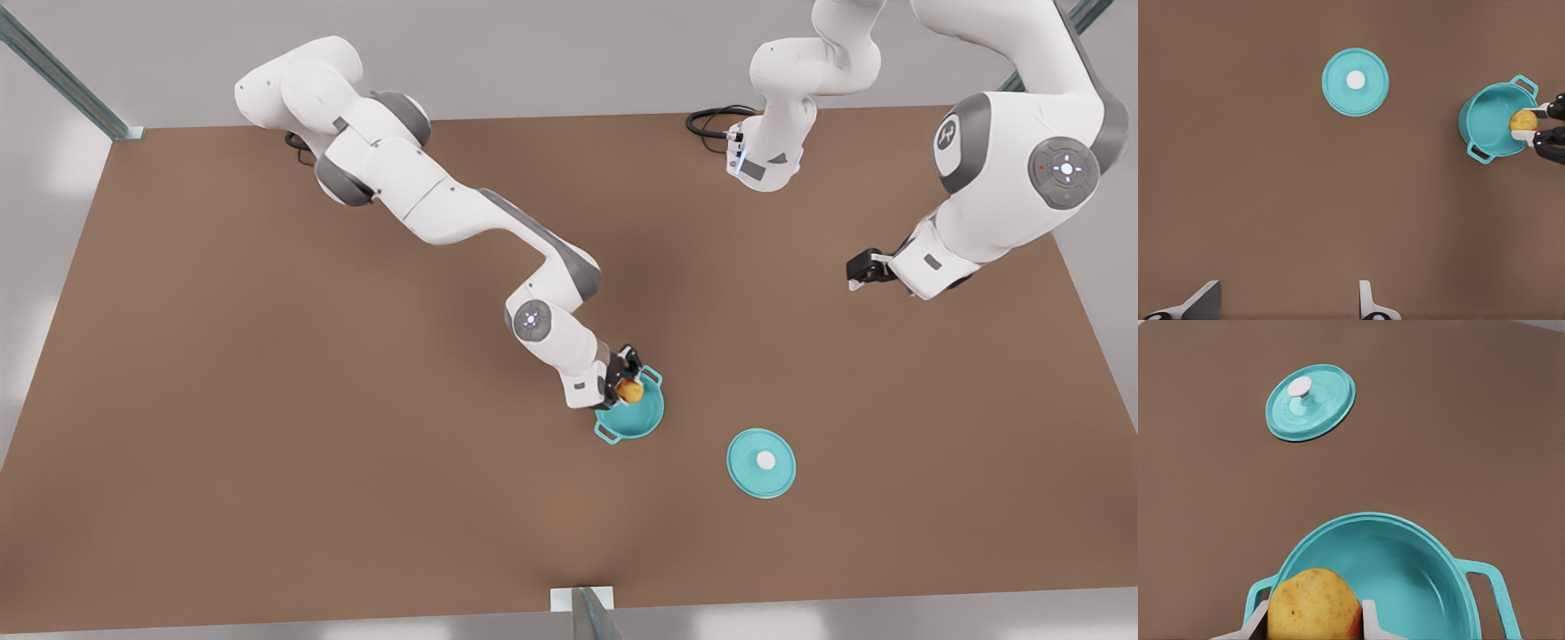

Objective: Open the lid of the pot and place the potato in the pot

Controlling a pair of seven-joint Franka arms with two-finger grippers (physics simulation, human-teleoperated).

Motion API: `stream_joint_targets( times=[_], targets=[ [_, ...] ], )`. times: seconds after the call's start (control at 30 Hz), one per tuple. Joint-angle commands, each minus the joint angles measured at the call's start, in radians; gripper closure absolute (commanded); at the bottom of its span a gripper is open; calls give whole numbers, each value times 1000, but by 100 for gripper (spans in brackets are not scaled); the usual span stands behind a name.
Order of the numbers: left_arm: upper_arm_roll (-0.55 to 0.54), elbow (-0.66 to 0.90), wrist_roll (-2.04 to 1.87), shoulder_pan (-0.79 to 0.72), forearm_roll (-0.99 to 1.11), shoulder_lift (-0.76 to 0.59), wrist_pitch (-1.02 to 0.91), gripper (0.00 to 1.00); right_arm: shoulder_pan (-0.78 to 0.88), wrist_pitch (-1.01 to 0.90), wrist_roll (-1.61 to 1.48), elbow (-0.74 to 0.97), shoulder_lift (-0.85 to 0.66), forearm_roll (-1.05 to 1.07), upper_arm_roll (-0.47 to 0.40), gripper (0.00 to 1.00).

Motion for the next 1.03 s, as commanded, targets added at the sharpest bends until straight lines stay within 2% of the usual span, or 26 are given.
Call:
stream_joint_targets(
  times=[0.0,0.03,0.1,0.13,0.23,0.27,0.3,0.33,0.4,0.43,0.5,0.57,0.6,0.67,0.7,0.83,1.0],
  targets=[
    [-1,0,3,-1,1,-1,1,0,0,86,146,5,2,-6,0,46],
    [-1,0,3,-1,1,-1,1,0,0,88,146,5,4,-6,0,39],
    [-2,0,0,-1,1,-1,0,0,0,89,147,3,8,-6,0,7],
    [-2,2,0,-1,1,-1,0,0,0,89,146,2,8,-6,0,0],
    [-2,2,0,-1,1,2,3,0,0,88,146,-3,5,-3,0,0],
    [-2,2,-2,-1,1,1,1,0,-8,60,149,-38,-47,4,-4,0],
    [-4,2,-2,-1,1,-1,-2,0,-9,-35,156,-179,-177,4,-67,0],
    [-4,2,-2,-1,1,1,3,0,-17,-208,153,-308,-329,0,-142,0],
    [-4,2,-3,-1,1,-3,-5,0,-146,-731,135,-331,-498,-16,-187,0],
    [-8,7,-3,-1,-1,-3,-5,0,-162,-840,46,-385,-556,-16,-282,0],
    [-24,17,-16,-13,-32,10,-2,0,-161,-935,-142,-528,-654,-52,-490,0],
    [-90,48,-28,-18,-47,39,43,0,-161,-1035,-195,-529,-670,-131,-629,0],
    [-114,48,-40,-18,-50,47,75,0,-162,-1044,-192,-546,-677,-132,-668,0],
    [-116,50,-40,-47,-39,66,110,0,-162,-833,-198,-752,-759,-132,-710,0],
    [-116,54,-40,-47,-35,79,110,0,-164,-823,-198,-764,-762,-132,-745,0],
    [-114,53,-39,-47,-16,85,110,0,-164,-827,-164,-761,-756,-134,-782,0],
    [-111,46,-43,-44,-12,91,109,0,-166,-827,-164,-759,-748,-135,-782,0]
  ],
)
